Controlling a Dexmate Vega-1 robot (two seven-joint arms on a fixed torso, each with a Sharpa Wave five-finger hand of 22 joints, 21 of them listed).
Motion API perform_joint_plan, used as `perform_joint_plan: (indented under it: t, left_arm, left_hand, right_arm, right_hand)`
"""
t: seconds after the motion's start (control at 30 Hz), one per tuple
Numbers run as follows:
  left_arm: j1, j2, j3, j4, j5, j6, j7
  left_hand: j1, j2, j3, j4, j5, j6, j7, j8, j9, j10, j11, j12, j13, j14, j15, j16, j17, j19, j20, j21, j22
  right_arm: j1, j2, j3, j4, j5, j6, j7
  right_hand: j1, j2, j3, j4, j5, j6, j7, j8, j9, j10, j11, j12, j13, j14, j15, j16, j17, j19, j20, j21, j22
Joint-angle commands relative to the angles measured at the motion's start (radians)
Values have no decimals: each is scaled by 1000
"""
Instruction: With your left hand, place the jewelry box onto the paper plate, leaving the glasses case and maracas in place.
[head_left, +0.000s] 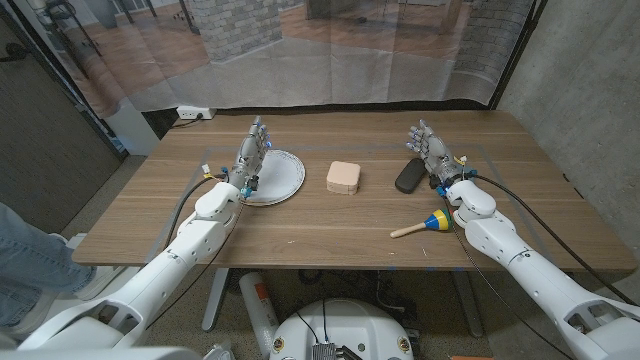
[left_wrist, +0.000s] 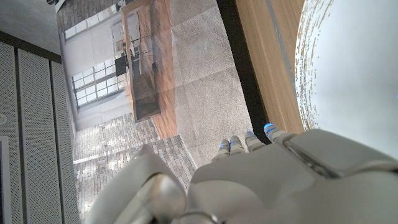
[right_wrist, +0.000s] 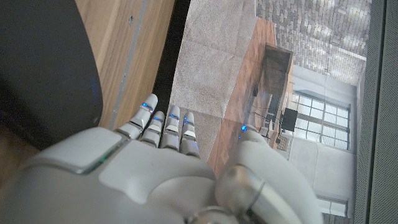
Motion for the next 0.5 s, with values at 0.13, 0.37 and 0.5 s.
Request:
perform_joint_plan:
  t: [0.13,0.37,0.5]
  left_arm:
    - [16,1,1,-31,3,-10,16]
    - [23,21,6,-64,19,17,33]
    - [31,35,6,-93,31,33,52]
  left_hand:
    - [10,2,6,-2,5,-59,0,6,4,-53,-1,5,2,-108,2,7,3,-104,-42,5,3]
    - [15,6,5,-5,9,-45,-2,10,4,-39,-3,10,2,-92,3,12,2,-98,-35,6,3]
    - [23,14,7,-9,12,-26,-4,16,4,-20,-9,16,2,-77,4,15,2,-88,-27,9,2]
  right_arm:
    - [-59,-23,19,-64,3,7,-17]
    - [-65,-25,19,-63,4,9,-13]
    - [-67,-28,19,-64,6,10,-8]
  right_hand:
    - [5,-2,6,0,6,6,-4,3,0,11,-1,0,-1,11,-4,4,3,6,-20,2,5]
    - [5,-2,5,-1,6,8,-4,3,-5,15,-2,-1,-5,13,-4,3,3,7,-20,-2,5]
    - [5,-2,5,-2,6,8,-6,3,-7,15,-3,-3,-8,15,-5,3,2,9,-20,-4,5]
